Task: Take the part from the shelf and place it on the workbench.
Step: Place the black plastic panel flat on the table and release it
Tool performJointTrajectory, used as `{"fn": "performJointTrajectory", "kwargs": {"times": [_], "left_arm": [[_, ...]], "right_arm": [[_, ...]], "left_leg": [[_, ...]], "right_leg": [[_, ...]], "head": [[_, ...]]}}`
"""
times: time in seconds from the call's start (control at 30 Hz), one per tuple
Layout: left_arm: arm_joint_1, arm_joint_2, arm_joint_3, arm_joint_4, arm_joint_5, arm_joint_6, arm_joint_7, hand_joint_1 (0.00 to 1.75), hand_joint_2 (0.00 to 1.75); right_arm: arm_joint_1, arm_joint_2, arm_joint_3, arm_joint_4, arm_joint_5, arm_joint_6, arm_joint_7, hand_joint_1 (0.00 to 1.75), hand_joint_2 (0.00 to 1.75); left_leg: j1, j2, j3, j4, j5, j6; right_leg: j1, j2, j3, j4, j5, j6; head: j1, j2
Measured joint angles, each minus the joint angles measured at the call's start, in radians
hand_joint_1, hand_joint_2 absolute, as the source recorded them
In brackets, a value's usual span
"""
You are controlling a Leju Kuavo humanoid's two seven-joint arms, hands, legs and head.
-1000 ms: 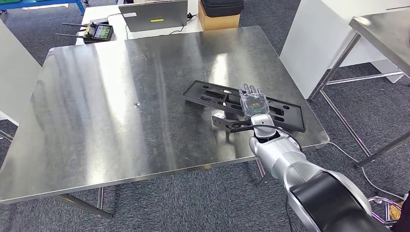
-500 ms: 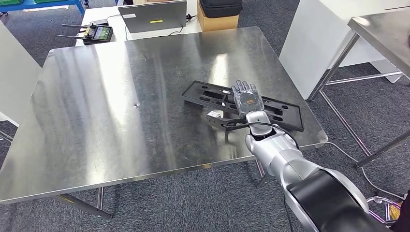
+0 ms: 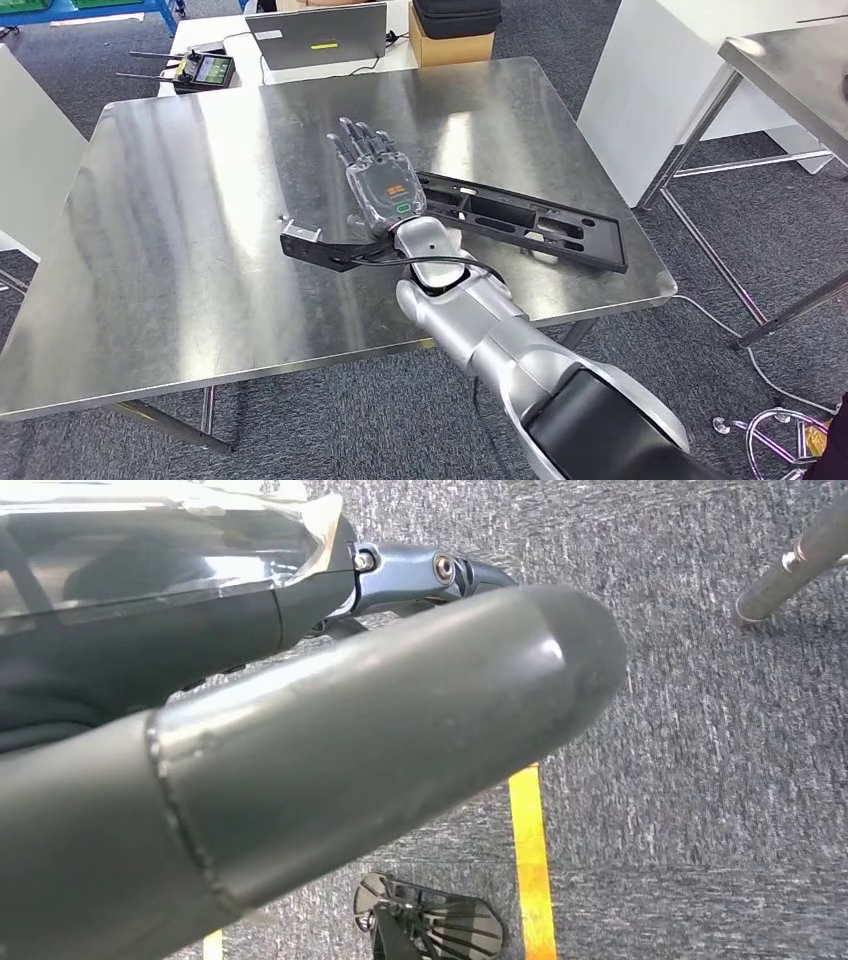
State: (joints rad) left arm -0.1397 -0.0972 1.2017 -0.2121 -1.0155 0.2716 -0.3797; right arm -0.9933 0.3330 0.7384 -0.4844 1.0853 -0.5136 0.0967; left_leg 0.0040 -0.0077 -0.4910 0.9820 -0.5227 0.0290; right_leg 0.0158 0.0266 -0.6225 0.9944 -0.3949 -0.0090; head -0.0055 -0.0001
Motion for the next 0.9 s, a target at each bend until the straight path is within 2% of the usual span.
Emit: {"fn": "performJointTrajectory", "kwargs": {"times": [0.13,0.23,0.33,0.47,0.57,0.6,0.67,0.77,0.9], "left_arm": [[0.000,0.002,0.006,0.000,0.003,0.007,0.003,0.00,0.00],[0.000,0.003,0.023,0.000,0.027,0.038,0.016,0.00,0.00],[0.000,0.004,0.052,0.000,0.064,0.088,0.029,0.00,0.00],[0.000,0.003,0.101,0.000,0.102,0.151,0.035,0.00,0.00],[0.002,0.002,0.118,0.000,0.097,0.142,0.018,0.00,0.00],[0.003,0.001,0.120,0.000,0.087,0.124,0.006,0.00,0.00],[0.005,0.001,0.121,0.000,0.063,0.082,-0.016,0.00,0.00],[0.008,0.003,0.117,0.000,0.041,0.044,-0.031,0.00,0.00],[0.013,0.006,0.106,0.000,0.028,0.025,-0.048,0.00,0.00]], "right_arm": [[0.000,0.005,0.021,-0.019,-0.019,-0.015,-0.025,0.00,1.75],[0.004,0.005,0.052,-0.055,-0.088,-0.037,-0.056,0.00,1.75],[0.005,0.006,0.131,-0.137,-0.201,-0.041,-0.029,0.00,1.75],[-0.007,0.006,0.283,-0.291,-0.314,-0.042,0.017,0.00,1.75],[-0.013,0.006,0.339,-0.380,-0.354,-0.063,0.007,0.00,1.75],[-0.008,0.005,0.337,-0.405,-0.369,-0.069,-0.029,0.00,1.75],[0.028,0.004,0.296,-0.468,-0.431,-0.039,-0.158,0.00,1.75],[0.132,0.002,0.164,-0.615,-0.585,0.095,-0.369,0.00,1.75],[0.241,-0.002,0.021,-0.779,-0.764,0.234,-0.482,0.00,1.75]], "left_leg": [[0.000,0.000,0.001,0.000,0.000,0.000],[-0.001,0.000,0.002,0.000,0.000,0.000],[0.000,0.000,0.002,0.000,0.000,0.000],[0.000,0.000,0.002,0.000,0.000,0.000],[0.000,0.000,0.002,0.000,-0.001,0.000],[0.000,0.000,0.002,0.000,-0.001,0.000],[0.000,0.000,0.003,0.000,-0.001,0.000],[0.000,-0.001,0.004,0.000,-0.001,0.000],[-0.001,-0.001,0.004,0.000,-0.001,0.000]], "right_leg": [[-0.001,0.000,0.002,0.000,0.000,0.000],[-0.002,0.000,0.003,0.000,0.000,0.000],[-0.002,0.000,0.002,0.000,0.000,0.000],[-0.001,0.000,0.002,0.000,0.000,0.000],[-0.001,-0.001,0.002,0.000,0.000,0.000],[-0.001,-0.001,0.002,0.000,0.000,0.000],[-0.001,-0.001,0.003,0.000,0.000,0.000],[-0.001,-0.002,0.004,0.000,0.000,0.000],[-0.001,-0.002,0.004,-0.001,0.000,0.000]], "head": [[0.000,0.000],[0.000,0.000],[0.000,0.000],[0.000,0.000],[0.000,0.000],[0.000,0.000],[0.000,0.000],[0.000,0.000],[0.000,0.000]]}}
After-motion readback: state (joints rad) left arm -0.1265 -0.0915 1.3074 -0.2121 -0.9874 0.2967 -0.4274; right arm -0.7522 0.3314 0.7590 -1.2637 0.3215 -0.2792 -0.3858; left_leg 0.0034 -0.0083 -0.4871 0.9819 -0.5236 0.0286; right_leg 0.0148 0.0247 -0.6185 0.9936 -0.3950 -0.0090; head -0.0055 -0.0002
